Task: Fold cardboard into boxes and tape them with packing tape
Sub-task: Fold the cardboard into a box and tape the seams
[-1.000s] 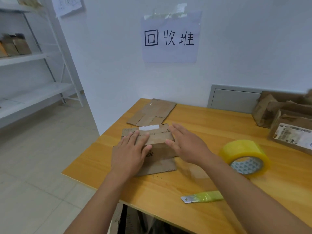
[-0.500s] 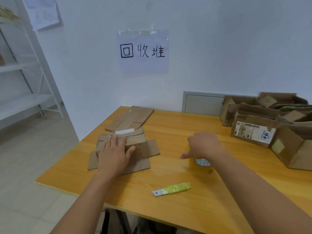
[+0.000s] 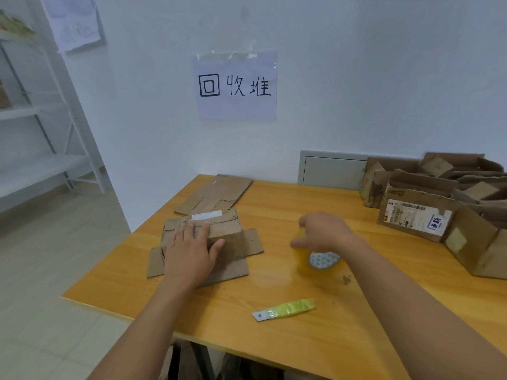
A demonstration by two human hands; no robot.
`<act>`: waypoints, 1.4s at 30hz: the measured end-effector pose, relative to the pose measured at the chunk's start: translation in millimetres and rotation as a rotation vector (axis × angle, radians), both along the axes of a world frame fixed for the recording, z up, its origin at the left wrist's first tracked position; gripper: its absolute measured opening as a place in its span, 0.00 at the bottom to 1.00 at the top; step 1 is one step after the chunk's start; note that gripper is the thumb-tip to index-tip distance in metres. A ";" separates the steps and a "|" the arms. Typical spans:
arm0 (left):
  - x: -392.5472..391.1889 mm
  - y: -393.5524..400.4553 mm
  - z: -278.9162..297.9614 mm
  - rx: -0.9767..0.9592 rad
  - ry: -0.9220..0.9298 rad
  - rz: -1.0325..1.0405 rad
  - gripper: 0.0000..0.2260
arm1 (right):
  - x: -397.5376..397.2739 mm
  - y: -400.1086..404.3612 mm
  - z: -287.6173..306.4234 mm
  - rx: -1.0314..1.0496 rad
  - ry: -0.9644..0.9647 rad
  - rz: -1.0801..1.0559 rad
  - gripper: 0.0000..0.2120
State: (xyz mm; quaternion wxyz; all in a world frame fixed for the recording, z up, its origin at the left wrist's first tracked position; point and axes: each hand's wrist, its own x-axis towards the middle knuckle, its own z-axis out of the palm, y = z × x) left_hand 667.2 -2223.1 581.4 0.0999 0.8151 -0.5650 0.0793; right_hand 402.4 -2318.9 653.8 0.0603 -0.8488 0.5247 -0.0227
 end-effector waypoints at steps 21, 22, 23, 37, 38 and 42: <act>10.6 -0.8 -6.4 -0.016 -0.060 0.007 0.31 | -13.9 -4.2 -14.7 0.052 -0.139 0.313 0.32; 10.8 -0.7 -5.4 -0.003 -0.053 0.006 0.31 | -12.6 -3.7 -16.0 0.077 -0.210 0.314 0.31; 12.0 0.0 -4.0 0.008 -0.044 -0.007 0.31 | -10.6 -2.6 -17.2 0.097 -0.283 0.312 0.30; 42.2 8.5 -1.2 -0.022 0.044 -0.130 0.30 | -4.6 7.9 7.1 0.072 -0.603 0.257 0.28; 42.0 8.6 -1.1 -0.030 0.053 -0.132 0.30 | -9.6 8.3 18.8 0.060 -0.663 0.228 0.27; 32.2 1.8 -0.3 -0.027 0.068 -0.181 0.30 | -24.9 8.2 63.6 -0.010 -0.642 0.255 0.30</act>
